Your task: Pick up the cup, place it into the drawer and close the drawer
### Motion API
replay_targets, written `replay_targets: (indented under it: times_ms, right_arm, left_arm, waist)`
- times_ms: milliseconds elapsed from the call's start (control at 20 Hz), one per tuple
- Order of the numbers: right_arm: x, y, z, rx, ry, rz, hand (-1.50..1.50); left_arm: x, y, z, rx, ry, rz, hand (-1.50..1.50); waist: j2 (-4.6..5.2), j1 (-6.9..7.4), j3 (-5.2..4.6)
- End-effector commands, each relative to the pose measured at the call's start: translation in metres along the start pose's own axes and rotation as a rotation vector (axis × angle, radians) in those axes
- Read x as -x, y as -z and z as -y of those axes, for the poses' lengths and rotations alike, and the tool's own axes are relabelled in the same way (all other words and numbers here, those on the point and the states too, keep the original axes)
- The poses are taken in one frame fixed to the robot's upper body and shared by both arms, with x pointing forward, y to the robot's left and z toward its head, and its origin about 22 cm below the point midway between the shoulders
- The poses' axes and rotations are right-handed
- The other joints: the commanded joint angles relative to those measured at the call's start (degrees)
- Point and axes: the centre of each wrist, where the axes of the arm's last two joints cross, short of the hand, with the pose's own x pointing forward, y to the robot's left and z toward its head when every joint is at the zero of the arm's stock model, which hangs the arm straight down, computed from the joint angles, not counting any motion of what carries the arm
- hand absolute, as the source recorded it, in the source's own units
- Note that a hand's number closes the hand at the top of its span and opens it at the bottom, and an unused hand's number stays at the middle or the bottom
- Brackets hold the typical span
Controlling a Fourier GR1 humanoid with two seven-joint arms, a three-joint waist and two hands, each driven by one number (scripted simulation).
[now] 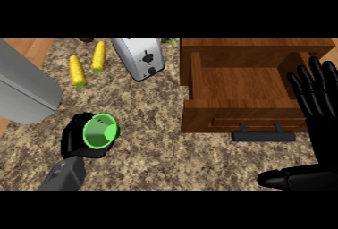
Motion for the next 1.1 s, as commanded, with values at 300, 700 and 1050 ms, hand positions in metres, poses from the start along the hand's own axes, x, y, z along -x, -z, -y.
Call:
replay_targets:
  times_ms: [300,700,1050]
  right_arm:
    - [0.005,0.003,-0.005,0.005,-0.02,-0.026,-1.5]
    - [-0.008,-0.008,-0.006,0.01,-0.003,-0.019,-1.5]
    - [0.001,-0.008,-0.003,0.024,0.011,-0.017,-1.5]
  left_arm:
    - [-0.026,0.032,0.062,0.197,-0.074,0.142,1.5]
    - [-0.097,0.064,0.108,0.287,-0.126,0.166,1.5]
    - [-0.14,0.109,0.163,0.293,-0.107,0.196,1.5]
  waist:
    - [-0.33,0.97,0.1]
    - [-0.28,0.49,0.06]
    - [0.0,-0.22,0.02]
